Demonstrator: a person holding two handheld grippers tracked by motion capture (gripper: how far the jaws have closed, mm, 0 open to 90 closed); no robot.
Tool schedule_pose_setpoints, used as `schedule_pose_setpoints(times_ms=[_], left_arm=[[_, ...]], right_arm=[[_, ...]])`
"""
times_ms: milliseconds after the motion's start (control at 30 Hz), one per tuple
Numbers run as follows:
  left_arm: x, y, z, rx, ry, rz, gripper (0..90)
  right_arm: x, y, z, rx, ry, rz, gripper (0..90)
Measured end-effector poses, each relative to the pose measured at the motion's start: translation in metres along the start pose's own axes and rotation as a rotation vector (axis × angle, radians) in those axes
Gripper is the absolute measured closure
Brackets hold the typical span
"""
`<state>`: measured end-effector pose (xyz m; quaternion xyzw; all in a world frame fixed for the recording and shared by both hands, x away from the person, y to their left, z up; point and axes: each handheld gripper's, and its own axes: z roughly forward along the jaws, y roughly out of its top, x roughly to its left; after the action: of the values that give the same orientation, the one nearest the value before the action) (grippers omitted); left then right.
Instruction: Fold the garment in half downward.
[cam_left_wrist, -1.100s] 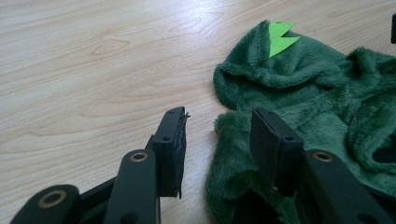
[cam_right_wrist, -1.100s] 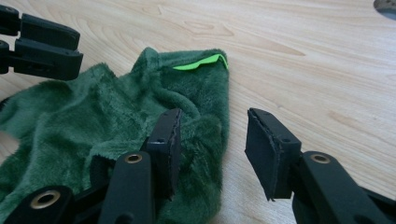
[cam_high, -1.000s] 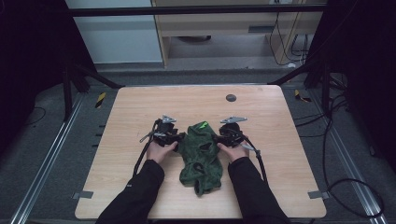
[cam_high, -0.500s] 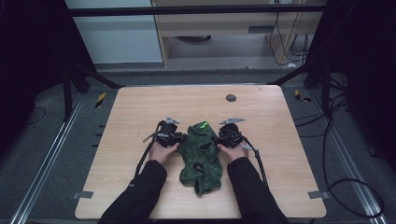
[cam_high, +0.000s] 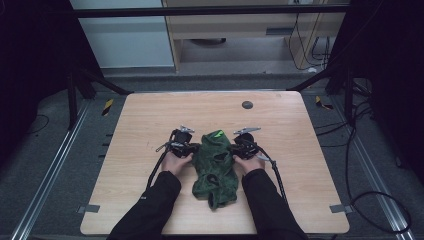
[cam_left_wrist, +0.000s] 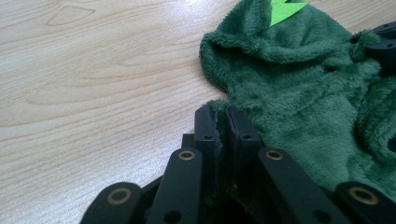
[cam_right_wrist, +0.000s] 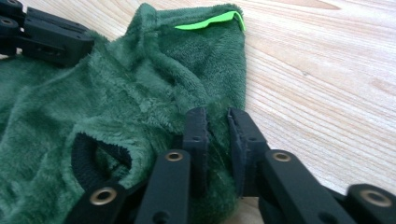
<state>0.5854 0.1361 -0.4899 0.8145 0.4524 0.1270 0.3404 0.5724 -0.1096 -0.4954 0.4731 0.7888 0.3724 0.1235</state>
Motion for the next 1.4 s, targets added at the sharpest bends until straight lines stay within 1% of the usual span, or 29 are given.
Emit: schedule_pose_setpoints(times_ms=[100, 233, 333, 367, 433, 500, 533, 600, 733, 767, 800, 833, 1000, 1200, 1267, 1300, 1400], left_arm=[[0.0, 0.0, -0.001, 0.002, 0.001, -0.003, 84.5], [-0.001, 0.001, -0.003, -0.009, -0.004, -0.008, 85.1], [-0.001, 0.002, -0.007, -0.019, -0.006, -0.003, 85.3], [-0.003, 0.003, -0.01, -0.031, -0.006, -0.001, 85.3], [-0.004, 0.005, -0.015, -0.045, -0.008, 0.007, 85.4], [-0.005, 0.007, -0.02, -0.062, -0.011, 0.007, 85.4], [-0.006, 0.008, -0.023, -0.068, -0.012, 0.01, 85.5], [-0.008, 0.009, -0.028, -0.08, -0.012, 0.017, 85.5], [-0.012, 0.012, -0.038, -0.1, -0.017, 0.033, 85.5], [-0.013, 0.012, -0.041, -0.105, -0.021, 0.035, 85.5], [-0.014, 0.013, -0.044, -0.11, -0.023, 0.042, 85.5], [-0.015, 0.013, -0.048, -0.114, -0.025, 0.048, 85.5], [-0.021, 0.01, -0.064, -0.144, -0.038, 0.069, 85.5], [-0.029, 0.003, -0.082, -0.154, -0.043, 0.092, 85.5], [-0.032, 0.0, -0.088, -0.156, -0.045, 0.102, 85.5], [-0.033, -0.001, -0.09, -0.161, -0.054, 0.099, 85.5], [-0.036, -0.006, -0.095, -0.17, -0.068, 0.108, 85.5]], right_arm=[[0.0, 0.001, -0.001, -0.002, 0.0, -0.004, 82.3], [0.0, 0.002, -0.002, -0.005, 0.002, -0.003, 83.7], [0.0, 0.003, -0.004, -0.016, 0.001, -0.01, 83.9], [0.001, 0.003, -0.005, -0.019, -0.001, -0.009, 83.9], [0.001, 0.005, -0.009, -0.037, -0.006, -0.019, 83.8], [0.001, 0.007, -0.013, -0.055, -0.005, -0.024, 83.8], [0.003, 0.009, -0.019, -0.071, -0.004, -0.035, 83.8], [0.003, 0.01, -0.021, -0.077, -0.002, -0.039, 83.8], [0.009, 0.015, -0.033, -0.112, 0.007, -0.074, 83.9], [0.01, 0.016, -0.036, -0.115, 0.011, -0.076, 83.9], [0.012, 0.018, -0.041, -0.132, 0.016, -0.098, 83.8], [0.012, 0.018, -0.041, -0.132, 0.016, -0.098, 83.8], [0.019, 0.019, -0.057, -0.168, 0.032, -0.136, 83.7], [0.026, 0.015, -0.072, -0.205, 0.065, -0.165, 83.6], [0.029, 0.012, -0.076, -0.214, 0.076, -0.17, 83.6], [0.03, 0.011, -0.078, -0.216, 0.082, -0.173, 83.5], [0.034, 0.008, -0.083, -0.218, 0.085, -0.195, 83.5]])
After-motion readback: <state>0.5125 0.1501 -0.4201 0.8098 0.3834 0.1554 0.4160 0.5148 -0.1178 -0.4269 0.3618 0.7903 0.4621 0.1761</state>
